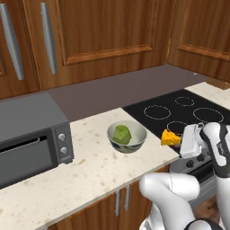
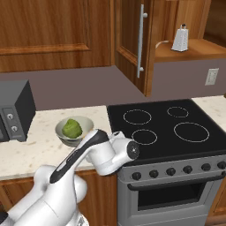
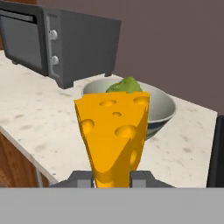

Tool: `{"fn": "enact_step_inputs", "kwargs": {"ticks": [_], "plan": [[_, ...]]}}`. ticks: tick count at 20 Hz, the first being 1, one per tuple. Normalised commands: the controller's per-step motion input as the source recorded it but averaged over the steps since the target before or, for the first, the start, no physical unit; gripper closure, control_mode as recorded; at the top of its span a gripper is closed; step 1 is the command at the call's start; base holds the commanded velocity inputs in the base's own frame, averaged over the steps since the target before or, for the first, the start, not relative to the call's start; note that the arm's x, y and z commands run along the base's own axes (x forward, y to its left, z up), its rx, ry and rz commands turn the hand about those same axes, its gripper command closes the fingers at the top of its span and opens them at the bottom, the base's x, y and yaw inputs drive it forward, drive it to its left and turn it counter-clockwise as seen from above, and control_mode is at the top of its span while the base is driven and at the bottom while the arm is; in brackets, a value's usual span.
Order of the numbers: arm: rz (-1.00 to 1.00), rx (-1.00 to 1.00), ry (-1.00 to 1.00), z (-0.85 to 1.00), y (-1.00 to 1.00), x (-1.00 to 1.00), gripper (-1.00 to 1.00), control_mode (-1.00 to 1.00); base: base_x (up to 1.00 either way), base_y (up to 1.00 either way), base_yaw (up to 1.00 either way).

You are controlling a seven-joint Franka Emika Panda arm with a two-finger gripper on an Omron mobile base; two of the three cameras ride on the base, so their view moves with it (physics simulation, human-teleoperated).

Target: Pick the cheese from the fridge and the cheese grater from the cabinet and place them next to the salad bowl.

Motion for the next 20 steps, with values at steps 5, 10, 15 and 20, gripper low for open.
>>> {"fn": "enact_step_inputs", "kwargs": {"ticks": [5,10,15,20], "plan": [[0.02,0.0,0.02,-0.44,0.0,0.13,1.0,-1.0,0.0,0.0,0.0],[0.0,0.0,0.01,-0.21,0.0,0.18,1.0,-1.0,0.0,0.0,0.0],[-0.01,0.0,0.03,-0.13,0.06,0.17,1.0,-1.0,0.0,0.0,0.0],[0.0,0.0,0.08,-0.18,0.04,0.2,1.0,-1.0,0.0,0.0,0.0]]}}
